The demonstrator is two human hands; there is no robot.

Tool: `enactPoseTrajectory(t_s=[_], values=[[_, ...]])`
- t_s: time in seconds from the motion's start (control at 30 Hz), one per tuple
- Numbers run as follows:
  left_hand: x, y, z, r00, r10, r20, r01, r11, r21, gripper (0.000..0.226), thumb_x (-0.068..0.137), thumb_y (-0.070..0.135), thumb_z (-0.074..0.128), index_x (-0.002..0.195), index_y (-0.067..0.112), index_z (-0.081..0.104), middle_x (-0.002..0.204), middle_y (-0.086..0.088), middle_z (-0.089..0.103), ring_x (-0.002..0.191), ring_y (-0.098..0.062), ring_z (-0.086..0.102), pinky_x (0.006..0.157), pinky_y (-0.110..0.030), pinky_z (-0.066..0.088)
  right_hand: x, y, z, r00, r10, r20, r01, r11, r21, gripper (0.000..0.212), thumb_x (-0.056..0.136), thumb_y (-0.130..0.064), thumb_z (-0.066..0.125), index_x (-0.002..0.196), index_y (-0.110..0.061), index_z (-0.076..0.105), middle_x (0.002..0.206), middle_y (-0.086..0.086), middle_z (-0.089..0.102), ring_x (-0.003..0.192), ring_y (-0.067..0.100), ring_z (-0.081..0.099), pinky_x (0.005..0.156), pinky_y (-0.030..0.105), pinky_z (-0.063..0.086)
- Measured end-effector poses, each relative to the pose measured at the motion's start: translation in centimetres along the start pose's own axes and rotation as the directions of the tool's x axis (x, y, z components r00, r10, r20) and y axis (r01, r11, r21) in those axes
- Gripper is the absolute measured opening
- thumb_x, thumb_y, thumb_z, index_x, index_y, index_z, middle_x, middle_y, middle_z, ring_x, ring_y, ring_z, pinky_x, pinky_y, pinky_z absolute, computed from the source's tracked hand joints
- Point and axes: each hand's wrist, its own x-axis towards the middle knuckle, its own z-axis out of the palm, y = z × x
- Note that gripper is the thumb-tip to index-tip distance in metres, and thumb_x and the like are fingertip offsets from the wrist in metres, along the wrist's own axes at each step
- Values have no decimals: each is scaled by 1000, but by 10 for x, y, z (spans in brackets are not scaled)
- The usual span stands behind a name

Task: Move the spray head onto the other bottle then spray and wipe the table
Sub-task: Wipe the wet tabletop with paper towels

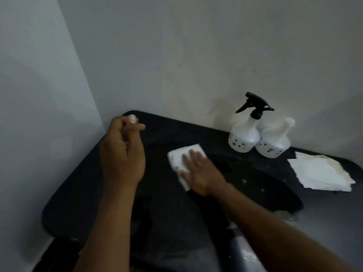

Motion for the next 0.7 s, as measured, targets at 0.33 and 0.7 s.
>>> enactPoseTrajectory(t_s=[0.33,0.7], values=[[21,-14,-18,995,92,22,-93,995,26,30,97,50,36,93,28,57,73,18,58,66,12,57,55,-28,51,89,-6,-5,992,121,-21,-119,989,83,86,93,-66,20,152,-6,-3,160,21,-10,148,33,-13,118,44,-6],[24,-8,-18,996,-76,38,81,987,-140,32,102,46,31,93,34,60,100,11,71,97,-1,66,74,-26,55,23,-197,13,890,-454,47,445,886,127,75,92,-55,44,151,-16,17,161,12,15,149,25,3,119,47,-5]])
